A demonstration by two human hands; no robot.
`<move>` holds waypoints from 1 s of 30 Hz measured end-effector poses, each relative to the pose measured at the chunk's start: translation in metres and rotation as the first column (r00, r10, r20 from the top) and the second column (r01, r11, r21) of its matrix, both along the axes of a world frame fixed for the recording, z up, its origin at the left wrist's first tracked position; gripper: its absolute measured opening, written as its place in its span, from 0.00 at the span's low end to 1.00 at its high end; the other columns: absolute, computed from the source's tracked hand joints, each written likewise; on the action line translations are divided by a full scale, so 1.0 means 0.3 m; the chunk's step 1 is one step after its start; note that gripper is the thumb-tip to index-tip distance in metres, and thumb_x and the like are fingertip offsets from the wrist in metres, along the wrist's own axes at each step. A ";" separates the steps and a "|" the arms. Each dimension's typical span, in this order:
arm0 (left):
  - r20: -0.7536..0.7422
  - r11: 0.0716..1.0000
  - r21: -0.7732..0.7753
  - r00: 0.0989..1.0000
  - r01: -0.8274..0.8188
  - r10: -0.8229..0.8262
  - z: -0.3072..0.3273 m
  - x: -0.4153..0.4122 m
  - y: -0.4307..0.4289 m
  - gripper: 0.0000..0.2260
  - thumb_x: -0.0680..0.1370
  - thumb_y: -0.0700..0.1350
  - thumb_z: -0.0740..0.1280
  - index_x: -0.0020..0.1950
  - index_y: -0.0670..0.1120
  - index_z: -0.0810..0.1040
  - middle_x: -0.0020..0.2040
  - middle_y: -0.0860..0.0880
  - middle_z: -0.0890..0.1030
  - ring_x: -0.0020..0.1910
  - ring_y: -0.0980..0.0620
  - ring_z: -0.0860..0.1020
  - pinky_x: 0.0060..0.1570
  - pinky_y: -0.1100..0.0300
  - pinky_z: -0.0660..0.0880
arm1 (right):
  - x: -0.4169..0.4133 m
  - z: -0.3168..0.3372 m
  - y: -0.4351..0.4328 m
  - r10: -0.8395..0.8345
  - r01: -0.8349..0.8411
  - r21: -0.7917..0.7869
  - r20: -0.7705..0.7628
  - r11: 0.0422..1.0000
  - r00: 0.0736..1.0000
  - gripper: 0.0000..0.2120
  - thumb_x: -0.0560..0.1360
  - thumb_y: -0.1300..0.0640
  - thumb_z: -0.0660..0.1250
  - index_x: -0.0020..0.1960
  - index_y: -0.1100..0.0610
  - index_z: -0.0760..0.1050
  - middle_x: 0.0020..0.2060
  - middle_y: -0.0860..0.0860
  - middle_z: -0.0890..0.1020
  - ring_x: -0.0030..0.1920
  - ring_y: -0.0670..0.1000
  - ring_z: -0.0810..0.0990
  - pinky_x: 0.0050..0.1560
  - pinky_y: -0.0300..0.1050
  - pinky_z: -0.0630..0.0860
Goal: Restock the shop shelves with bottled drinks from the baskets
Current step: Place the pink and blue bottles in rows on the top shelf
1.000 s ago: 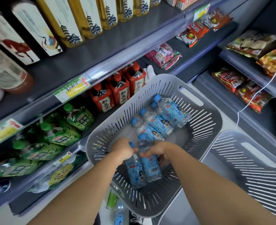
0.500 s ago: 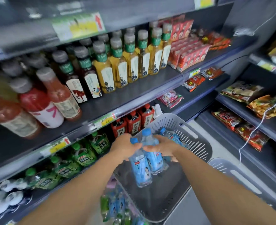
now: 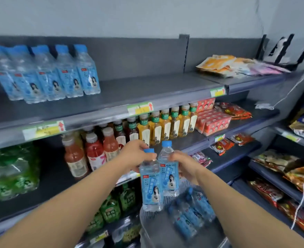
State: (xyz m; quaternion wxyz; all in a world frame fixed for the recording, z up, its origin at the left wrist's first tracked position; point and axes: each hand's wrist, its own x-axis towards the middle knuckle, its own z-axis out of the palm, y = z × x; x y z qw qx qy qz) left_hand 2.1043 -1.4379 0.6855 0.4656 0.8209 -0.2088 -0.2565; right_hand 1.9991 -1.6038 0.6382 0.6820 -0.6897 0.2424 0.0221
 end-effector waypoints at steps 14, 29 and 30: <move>0.233 0.958 -0.205 0.941 -0.200 0.246 0.478 0.016 0.420 0.12 0.72 0.48 0.74 0.51 0.44 0.78 0.40 0.44 0.82 0.30 0.51 0.76 0.32 0.50 0.81 | 0.171 0.445 0.321 0.170 -0.107 -0.170 0.418 0.980 0.892 0.39 0.47 0.41 0.83 0.55 0.52 0.77 0.50 0.50 0.85 0.53 0.54 0.83 0.61 0.59 0.75; 0.384 0.834 -0.381 0.752 -0.400 0.536 0.754 0.203 0.893 0.15 0.72 0.45 0.74 0.55 0.43 0.77 0.47 0.45 0.81 0.35 0.50 0.79 0.29 0.57 0.78 | 0.498 0.689 0.699 0.197 -0.035 -0.264 0.620 0.964 0.759 0.40 0.55 0.43 0.81 0.63 0.57 0.75 0.60 0.46 0.78 0.60 0.49 0.77 0.60 0.45 0.73; 0.376 0.826 -0.386 0.748 -0.410 0.547 0.759 0.221 0.915 0.14 0.72 0.45 0.74 0.55 0.43 0.77 0.45 0.46 0.82 0.34 0.50 0.80 0.31 0.55 0.80 | 0.528 0.693 0.720 0.208 -0.041 -0.273 0.617 0.961 0.759 0.42 0.56 0.43 0.81 0.65 0.58 0.73 0.61 0.46 0.77 0.61 0.49 0.76 0.61 0.45 0.73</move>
